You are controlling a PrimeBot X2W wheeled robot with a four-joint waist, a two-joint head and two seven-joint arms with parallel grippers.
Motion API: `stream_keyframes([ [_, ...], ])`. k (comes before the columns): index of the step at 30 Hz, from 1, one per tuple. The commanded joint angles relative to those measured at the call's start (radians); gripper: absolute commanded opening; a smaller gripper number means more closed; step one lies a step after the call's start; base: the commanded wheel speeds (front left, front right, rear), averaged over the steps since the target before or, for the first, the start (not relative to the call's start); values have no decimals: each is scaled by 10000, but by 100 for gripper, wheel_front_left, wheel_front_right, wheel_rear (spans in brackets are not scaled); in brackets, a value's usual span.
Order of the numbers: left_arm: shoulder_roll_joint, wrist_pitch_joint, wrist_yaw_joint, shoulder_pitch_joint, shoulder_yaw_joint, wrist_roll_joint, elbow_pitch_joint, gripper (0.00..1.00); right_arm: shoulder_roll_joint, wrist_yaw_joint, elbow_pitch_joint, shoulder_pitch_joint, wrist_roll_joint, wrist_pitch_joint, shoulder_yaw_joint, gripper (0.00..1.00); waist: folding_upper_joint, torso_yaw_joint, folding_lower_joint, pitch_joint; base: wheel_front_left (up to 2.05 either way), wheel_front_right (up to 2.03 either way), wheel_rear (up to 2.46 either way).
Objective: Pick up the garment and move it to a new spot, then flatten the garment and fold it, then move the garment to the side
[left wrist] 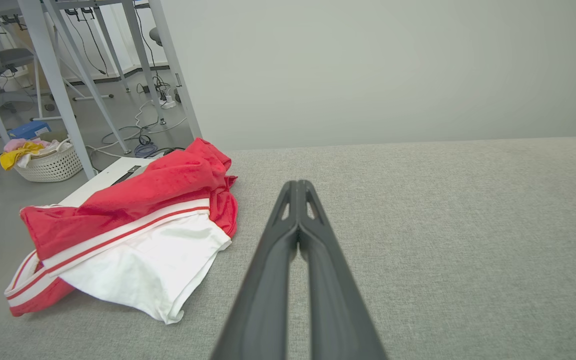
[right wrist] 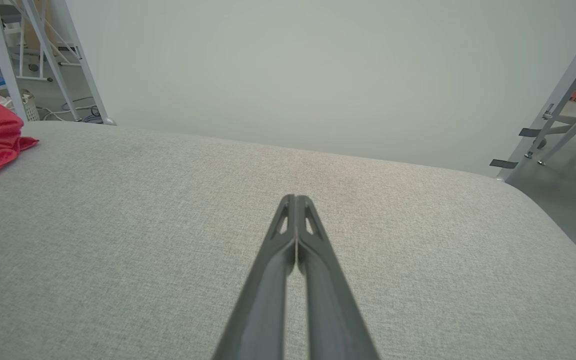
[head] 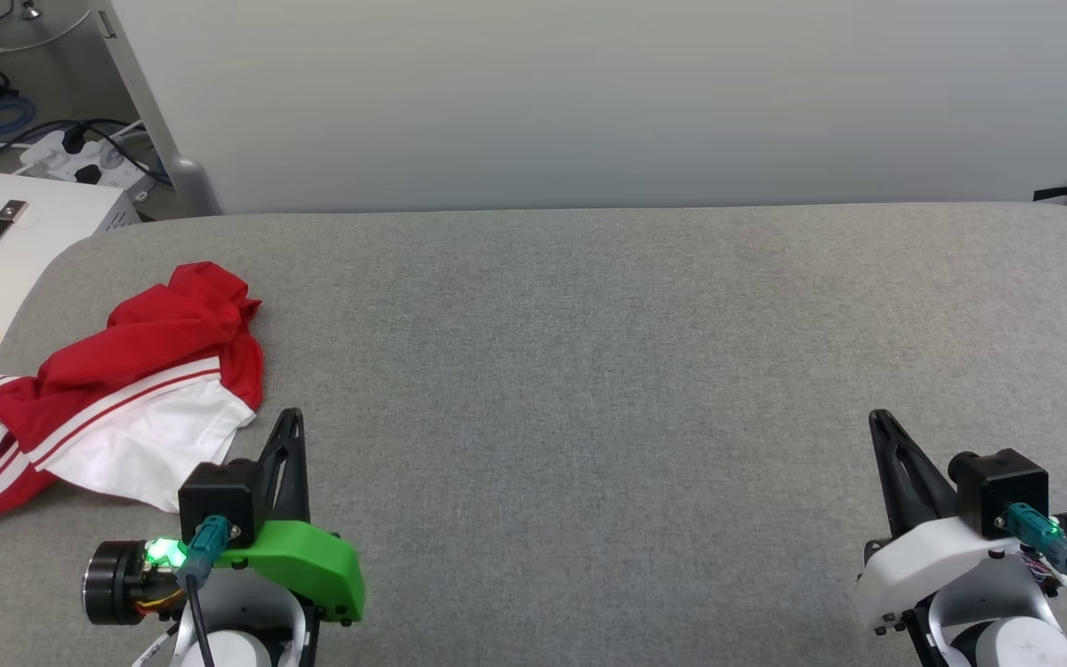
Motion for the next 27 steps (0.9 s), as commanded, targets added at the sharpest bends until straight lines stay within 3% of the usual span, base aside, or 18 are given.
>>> stream_keyframes([
  [1, -42, -7, 34, 135, 9, 97, -20, 0, -1, -7, -34, 74, -97, 30, 9, 0, 0, 0, 0, 0, 0, 0, 0],
  [3, -42, -7, 34, 135, 9, 97, -20, 0, -1, -7, -34, 74, -97, 30, 9, 0, 0, 0, 0, 0, 0, 0, 0],
  [4, 2, -2, 0, 0, -2, -5, 3, 100, 0, 0, 2, 0, 5, -1, -3, 100, 0, 0, 0, 0, 0, 0, 0],
  [5, 2, -4, 0, 0, -4, -7, 5, 100, 0, 0, 5, 0, 12, -4, -3, 100, 0, 0, 0, 0, 0, 0, 0],
  [6, 2, -7, 0, 0, -8, -9, 9, 0, 0, 0, 8, 1, 16, -6, -10, 0, 0, 0, 0, 0, 0, 0, 0],
  [7, 2, -11, 0, 1, -6, -12, 13, 100, 0, 0, 10, 2, 20, -10, -7, 100, 0, 0, 0, 0, 0, 0, 0],
  [27, -5, -428, -102, 49, -14, -292, 451, 100, 0, -1, 187, 42, 265, -422, -213, 100, 0, 0, 0, 28, 0, 0, 0],
])
